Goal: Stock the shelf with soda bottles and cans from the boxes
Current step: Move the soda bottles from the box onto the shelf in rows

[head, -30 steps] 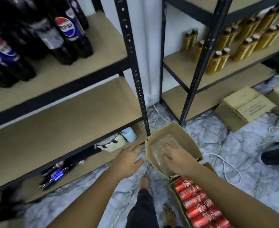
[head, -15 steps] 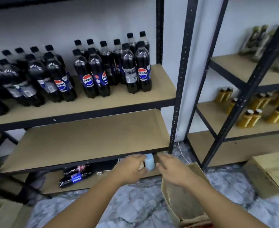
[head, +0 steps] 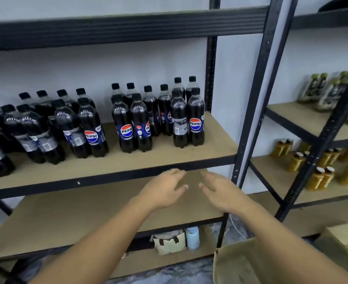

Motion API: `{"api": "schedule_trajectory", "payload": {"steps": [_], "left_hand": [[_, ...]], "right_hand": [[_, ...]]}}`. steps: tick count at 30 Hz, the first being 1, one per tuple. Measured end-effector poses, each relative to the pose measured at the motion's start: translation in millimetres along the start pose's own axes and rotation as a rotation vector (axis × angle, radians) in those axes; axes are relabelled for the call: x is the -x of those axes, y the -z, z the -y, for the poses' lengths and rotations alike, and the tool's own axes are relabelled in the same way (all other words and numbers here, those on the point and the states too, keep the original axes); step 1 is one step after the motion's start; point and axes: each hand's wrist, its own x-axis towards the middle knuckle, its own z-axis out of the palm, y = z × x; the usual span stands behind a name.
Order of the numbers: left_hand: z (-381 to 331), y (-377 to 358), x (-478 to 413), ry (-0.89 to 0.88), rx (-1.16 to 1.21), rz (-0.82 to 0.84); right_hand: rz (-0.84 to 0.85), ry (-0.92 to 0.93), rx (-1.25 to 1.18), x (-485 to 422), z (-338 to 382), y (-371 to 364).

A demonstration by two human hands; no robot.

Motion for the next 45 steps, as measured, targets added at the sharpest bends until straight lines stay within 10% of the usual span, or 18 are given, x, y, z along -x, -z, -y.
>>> {"api": "schedule_trajectory", "payload": {"steps": [16, 45], "left_hand": [[20, 42, -112, 0.236, 0.266, -0.345], [35, 0, -166, 0.338, 0.903, -0.309]], "right_hand": [[-0.261, -0.115, -0.172, -112, -9, 67], [-0.197, 0.025, -0.515, -176, -67, 53]]}}
